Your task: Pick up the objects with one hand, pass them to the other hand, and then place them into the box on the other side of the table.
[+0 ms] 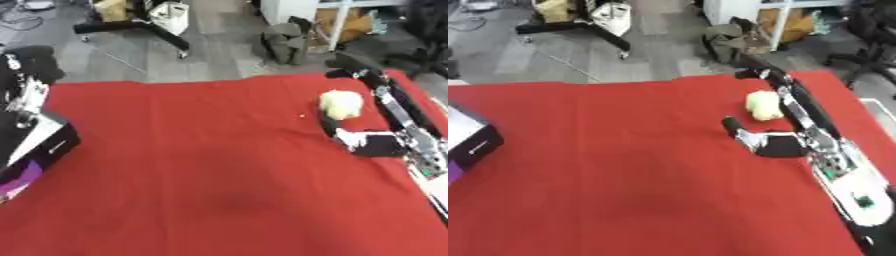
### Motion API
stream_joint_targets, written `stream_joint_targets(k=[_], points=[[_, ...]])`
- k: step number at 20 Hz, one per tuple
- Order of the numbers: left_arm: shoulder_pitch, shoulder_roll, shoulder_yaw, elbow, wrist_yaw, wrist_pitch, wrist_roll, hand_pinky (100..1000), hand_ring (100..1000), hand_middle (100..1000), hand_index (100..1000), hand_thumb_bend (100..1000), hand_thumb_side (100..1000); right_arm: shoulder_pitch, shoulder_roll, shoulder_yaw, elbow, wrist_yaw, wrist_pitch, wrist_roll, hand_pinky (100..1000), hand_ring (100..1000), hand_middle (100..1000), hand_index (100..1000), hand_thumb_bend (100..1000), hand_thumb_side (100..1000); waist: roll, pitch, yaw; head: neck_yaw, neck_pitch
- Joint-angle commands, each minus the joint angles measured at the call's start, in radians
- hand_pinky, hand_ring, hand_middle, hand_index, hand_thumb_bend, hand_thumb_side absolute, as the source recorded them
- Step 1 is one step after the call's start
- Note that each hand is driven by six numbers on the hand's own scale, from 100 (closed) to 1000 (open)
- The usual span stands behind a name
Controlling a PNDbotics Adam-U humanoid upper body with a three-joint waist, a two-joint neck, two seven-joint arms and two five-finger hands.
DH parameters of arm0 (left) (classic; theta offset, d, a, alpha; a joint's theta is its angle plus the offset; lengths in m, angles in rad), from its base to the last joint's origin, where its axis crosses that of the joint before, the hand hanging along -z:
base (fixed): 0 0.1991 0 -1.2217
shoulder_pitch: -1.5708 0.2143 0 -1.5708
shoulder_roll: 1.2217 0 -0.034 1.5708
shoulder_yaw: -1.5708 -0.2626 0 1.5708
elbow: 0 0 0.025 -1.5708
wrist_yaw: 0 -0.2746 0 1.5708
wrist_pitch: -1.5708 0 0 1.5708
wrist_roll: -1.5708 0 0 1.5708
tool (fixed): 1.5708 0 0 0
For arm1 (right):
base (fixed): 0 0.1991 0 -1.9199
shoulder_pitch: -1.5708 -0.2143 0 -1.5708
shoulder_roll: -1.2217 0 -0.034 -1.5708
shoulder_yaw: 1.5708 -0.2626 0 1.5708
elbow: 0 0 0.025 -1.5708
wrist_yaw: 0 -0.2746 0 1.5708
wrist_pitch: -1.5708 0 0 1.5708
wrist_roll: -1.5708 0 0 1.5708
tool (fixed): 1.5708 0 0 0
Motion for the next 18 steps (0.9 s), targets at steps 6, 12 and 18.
stream_joint_targets(k=[6, 12, 18], points=[[-0.071, -0.128, -0.04, -0.017, 0.043, -0.131, -0.165, 983, 816, 770, 586, 329, 686, -0.145, -0.095, -0.097, 0.408, 0.068, -0.01, 0.01, 1000, 907, 907, 997, 337, 548, 0.003, 0.01, 0.04, -0.111, -0.038], [-0.082, -0.218, -0.095, -0.017, 0.039, -0.134, -0.211, 991, 815, 766, 579, 316, 707, -0.172, -0.121, -0.131, 0.581, 0.198, -0.006, -0.064, 1000, 909, 910, 998, 361, 512, 0.004, 0.032, 0.089, -0.154, -0.07], [-0.084, -0.265, -0.144, -0.017, 0.016, -0.126, -0.222, 999, 815, 761, 564, 294, 738, -0.176, -0.135, -0.149, 0.646, 0.271, 0.016, -0.133, 1000, 904, 907, 1000, 384, 492, 0.005, 0.057, 0.138, -0.193, -0.106]])
